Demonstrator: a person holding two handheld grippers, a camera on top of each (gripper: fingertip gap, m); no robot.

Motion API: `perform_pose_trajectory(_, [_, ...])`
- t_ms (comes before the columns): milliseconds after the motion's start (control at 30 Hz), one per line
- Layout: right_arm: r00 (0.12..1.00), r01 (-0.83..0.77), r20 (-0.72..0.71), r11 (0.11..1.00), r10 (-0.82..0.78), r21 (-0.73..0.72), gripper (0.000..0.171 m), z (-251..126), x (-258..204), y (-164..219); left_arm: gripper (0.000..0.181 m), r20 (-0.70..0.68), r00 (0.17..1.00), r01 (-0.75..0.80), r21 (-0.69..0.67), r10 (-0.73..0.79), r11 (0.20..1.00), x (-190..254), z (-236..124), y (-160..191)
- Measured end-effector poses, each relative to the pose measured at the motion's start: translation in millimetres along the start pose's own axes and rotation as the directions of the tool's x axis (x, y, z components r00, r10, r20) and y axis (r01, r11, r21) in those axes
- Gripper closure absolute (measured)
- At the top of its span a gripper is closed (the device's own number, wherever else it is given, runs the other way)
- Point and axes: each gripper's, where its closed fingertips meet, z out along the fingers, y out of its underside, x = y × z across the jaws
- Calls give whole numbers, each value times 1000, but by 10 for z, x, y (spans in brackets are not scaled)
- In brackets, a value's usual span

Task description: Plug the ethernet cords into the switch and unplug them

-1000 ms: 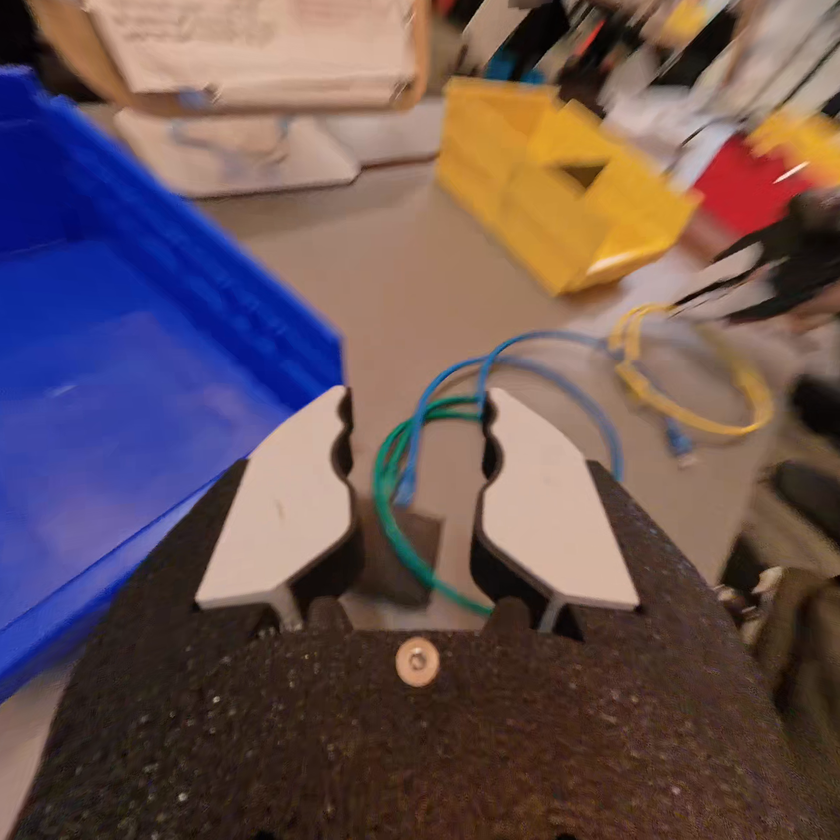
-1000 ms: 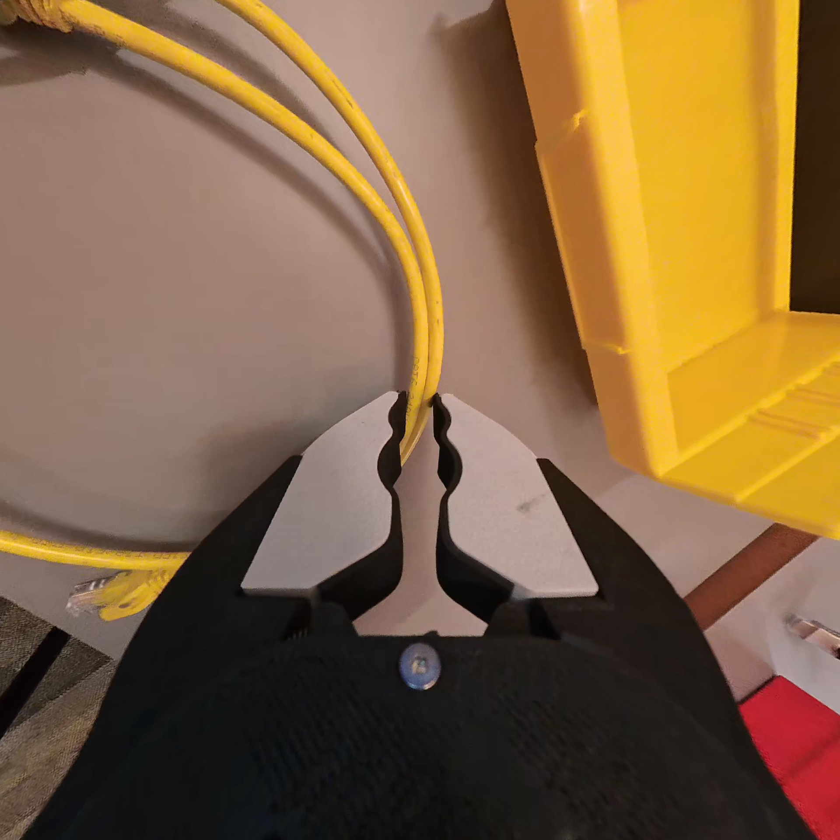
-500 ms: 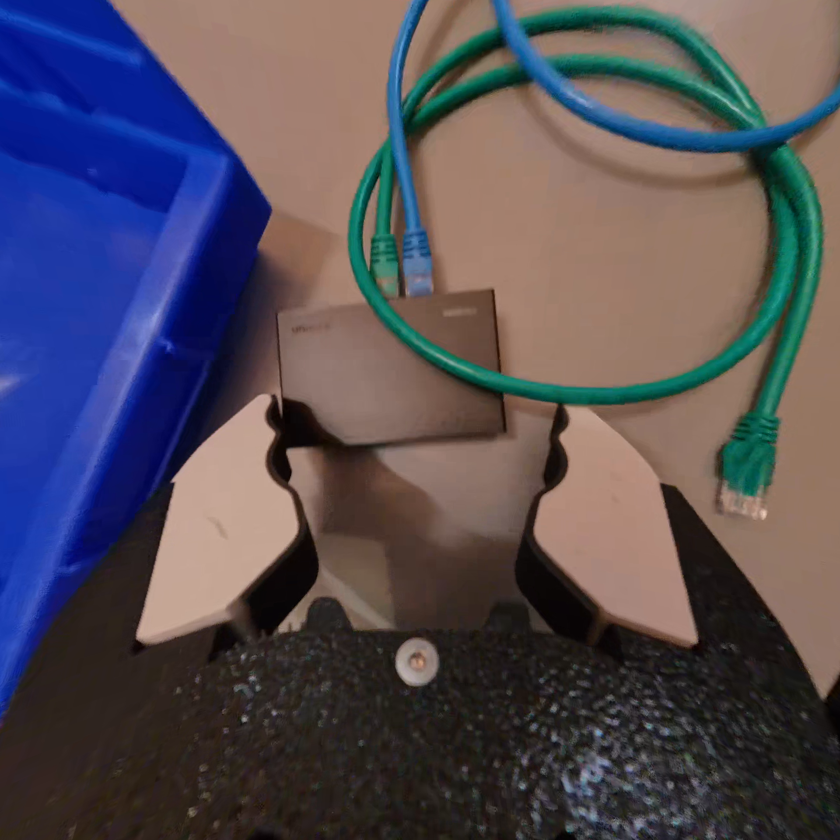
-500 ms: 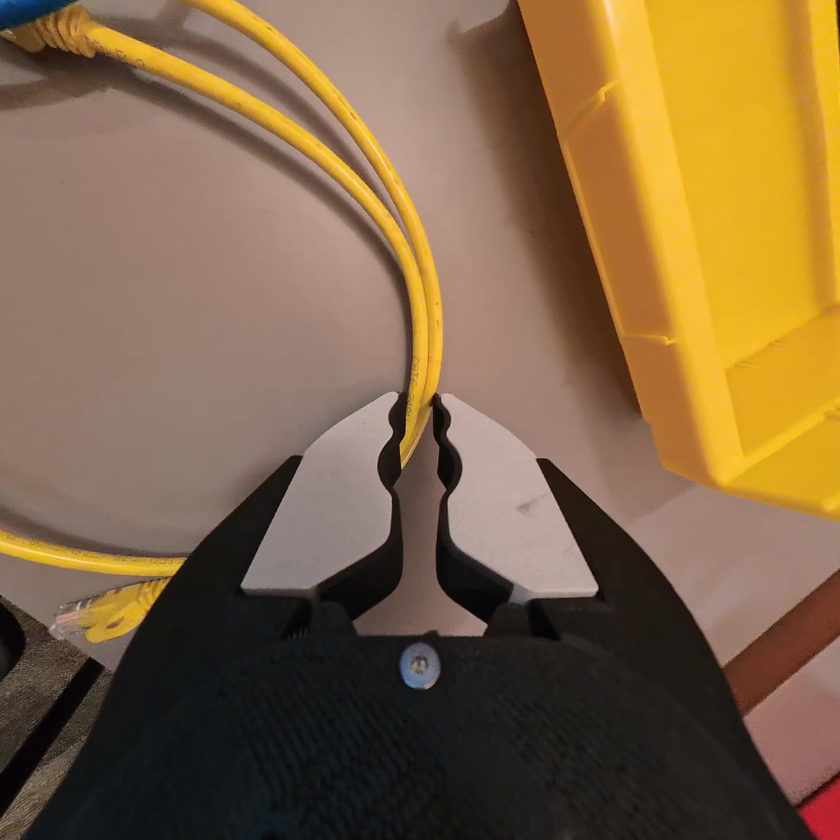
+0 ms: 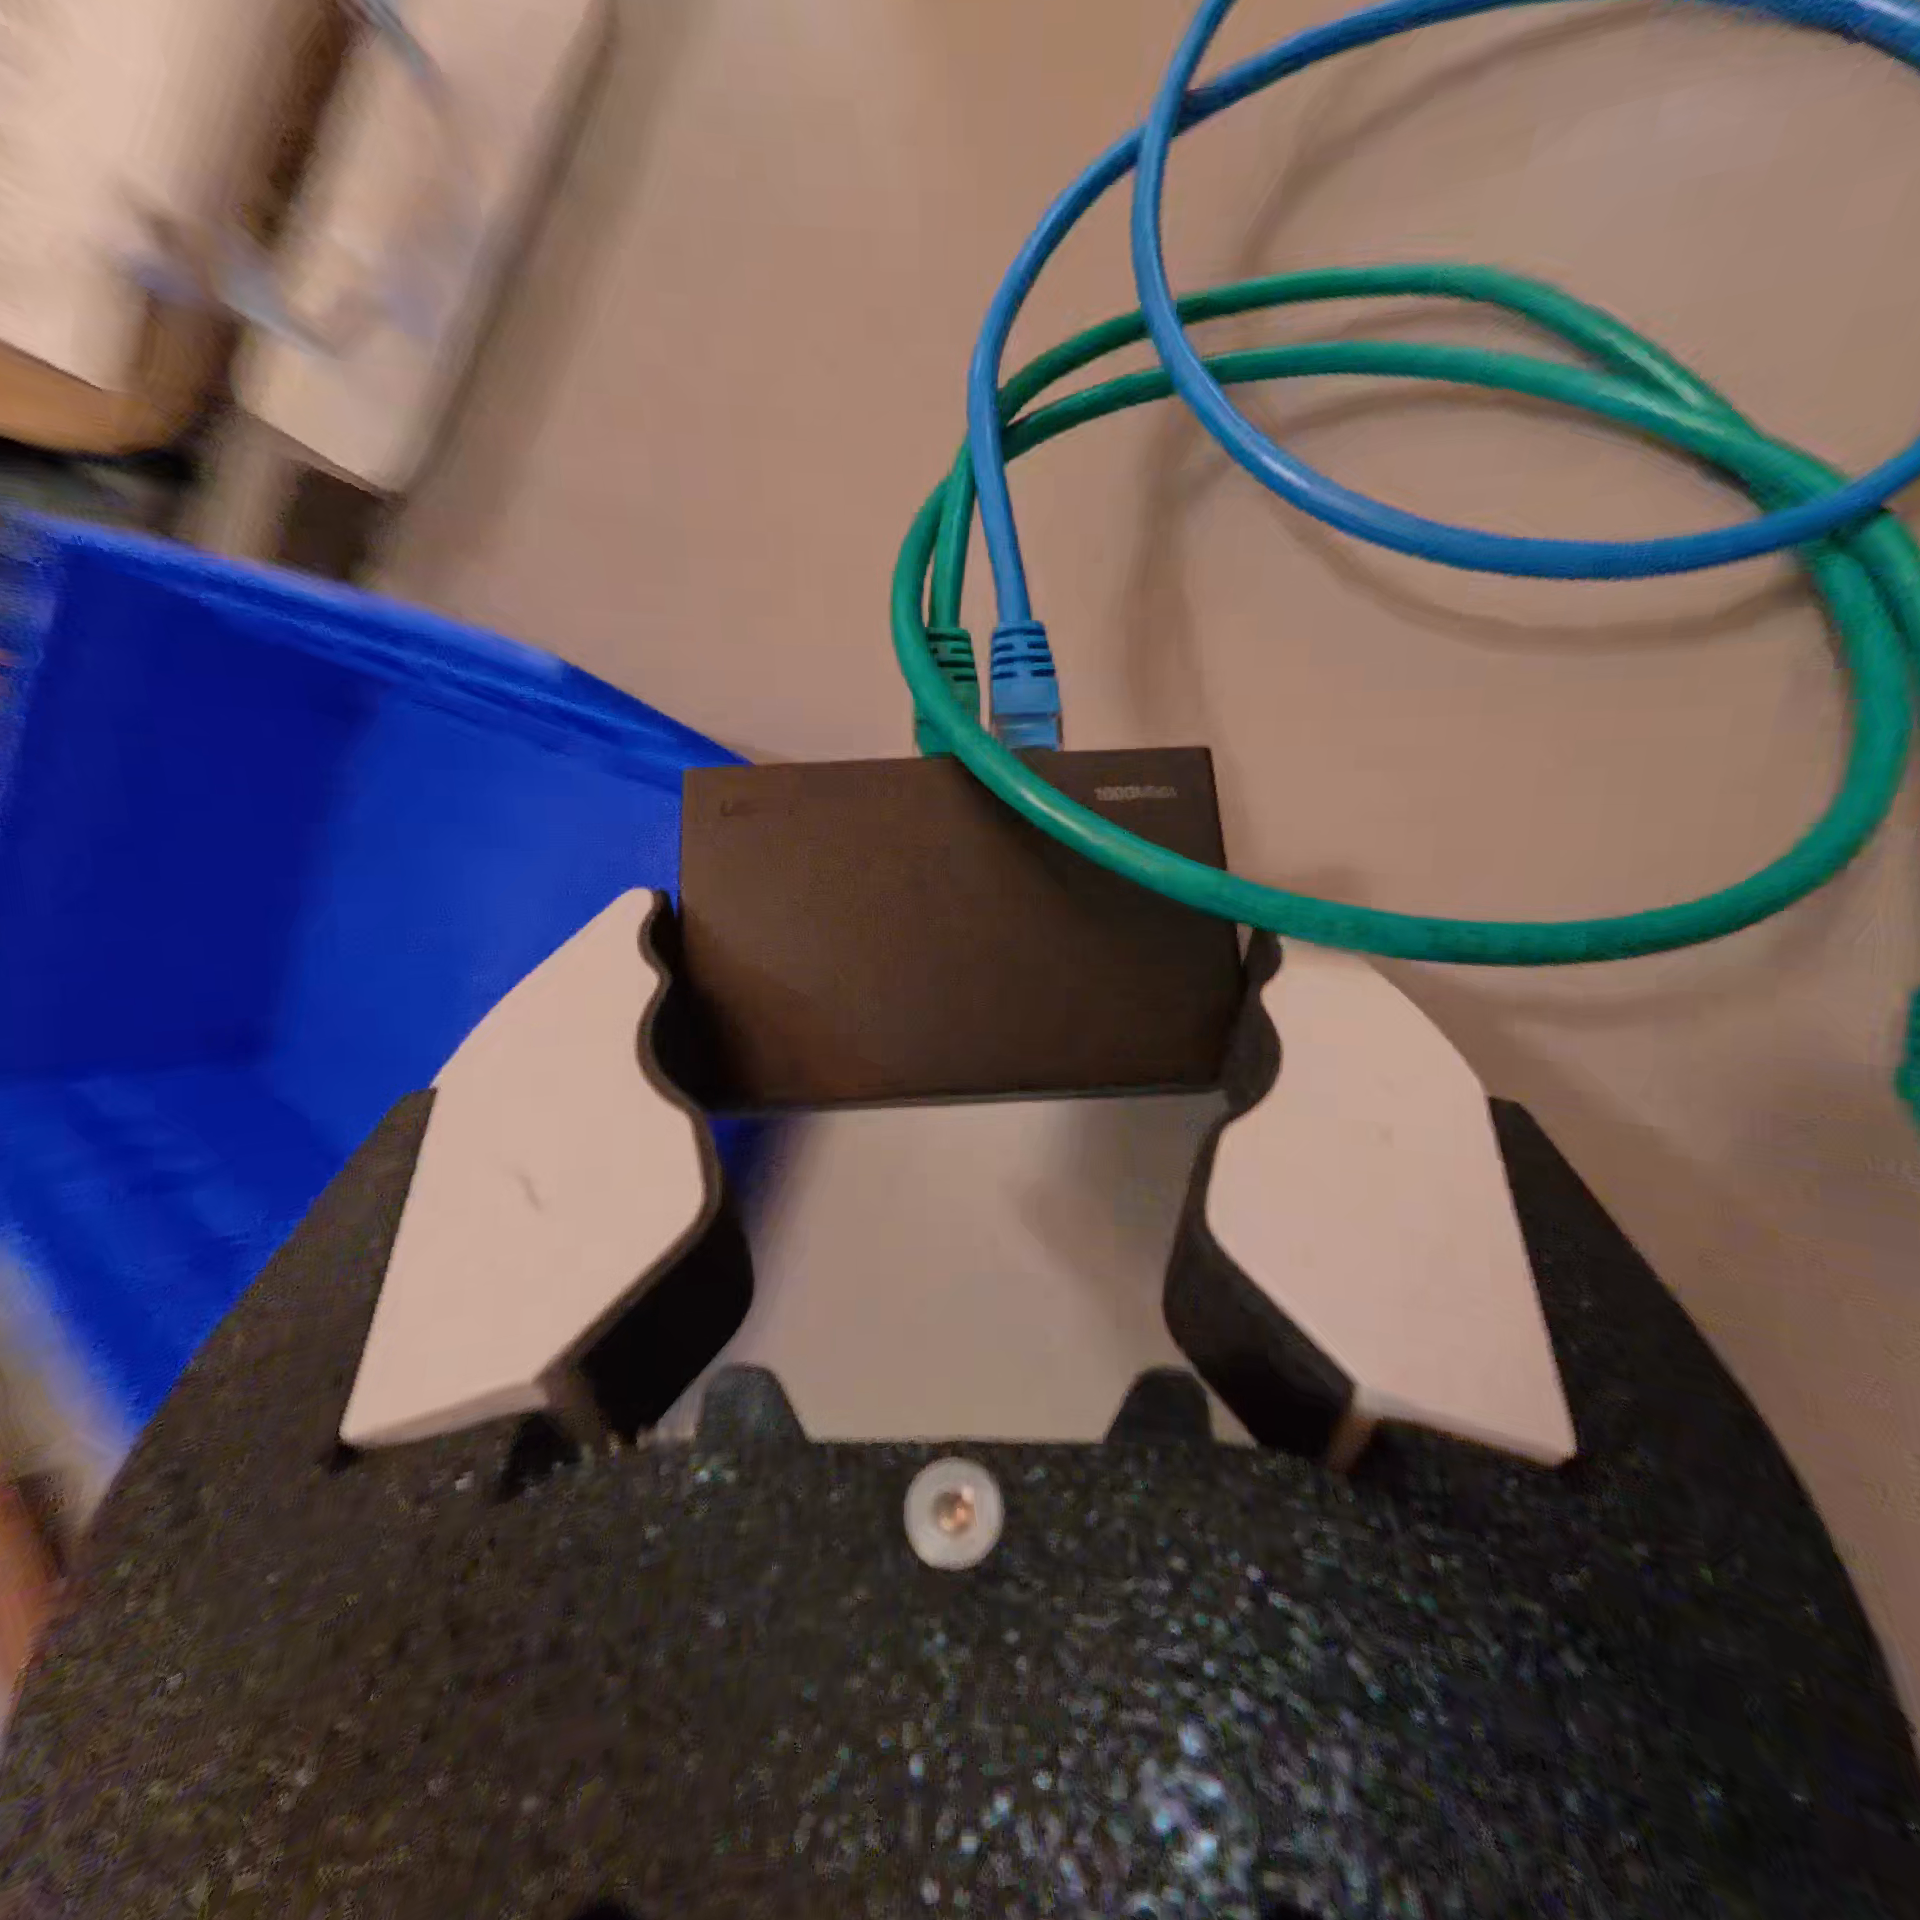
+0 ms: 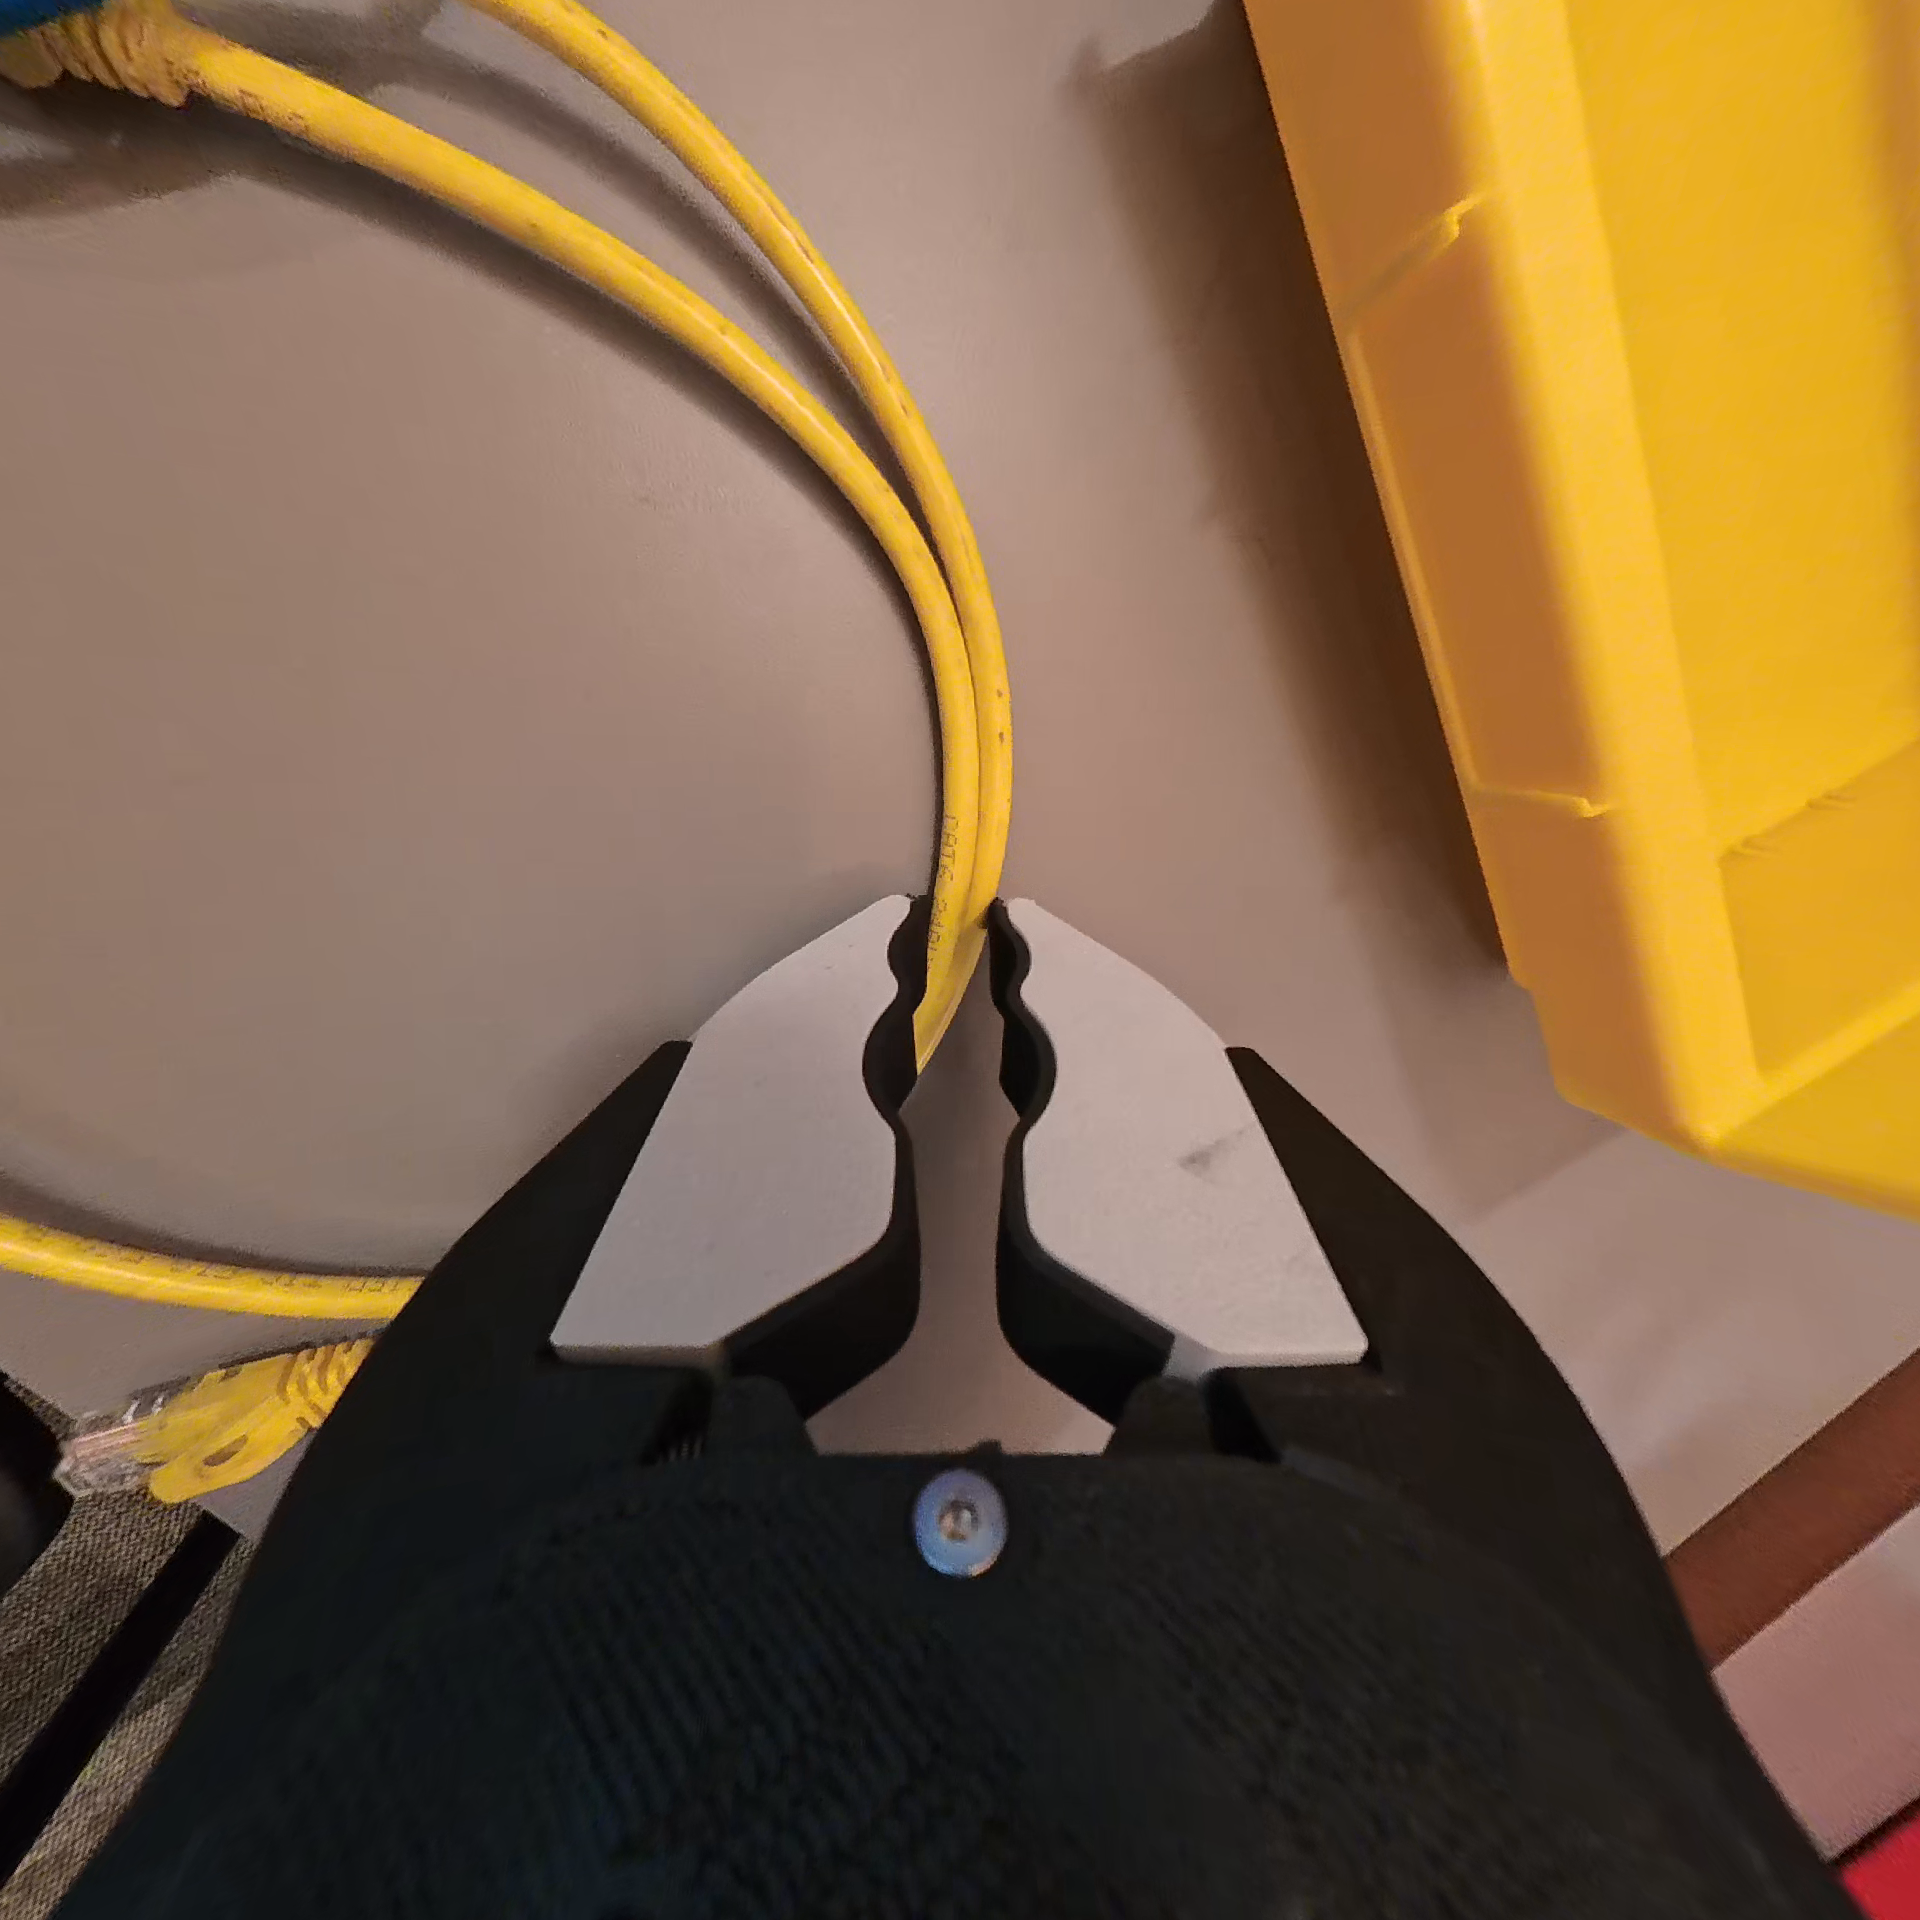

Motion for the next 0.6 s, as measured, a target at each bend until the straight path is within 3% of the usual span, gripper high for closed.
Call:
perform_pose_trajectory(33, [1000, 0, -1, 1000, 0, 2, 160, -1, 0, 2, 80, 115, 990, -74, -23, 77, 997, -135, -142, -87])
perform_pose_trajectory(133, [1000, -13, 5, 1000, 13, 18, 160, 0, -2, 7, 81, 441, 871, -197, -93, 218, 976, -539, -583, -291])
perform_pose_trajectory(200, [1000, -29, 11, 999, 29, 29, 160, -3, -5, 16, 81, 645, 730, -204, -112, 227, 973, -842, -894, -354])
perform_pose_trajectory(267, [999, -34, 10, 999, 33, 36, 160, -8, -10, 29, 80, 804, 576, -152, -76, 151, 986, -1120, -1228, -345])
perform_pose_trajectory(333, [999, -38, 9, 998, 38, 43, 160, -15, -20, 39, 80, 877, 481, -99, 69, -13, 993, -1277, -1521, -321])
perform_pose_trajectory(500, [999, -49, 16, 997, 48, 65, 160, -22, -43, 31, 80, 761, 454, -13, 524, -462, 851, -1321, -1969, -362])
perform_pose_trajectory(600, [997, -23, 73, 994, 15, 108, 160, -38, -211, -74, 81, 542, 463, 64, 769, -701, 636, -1341, -2176, -357])
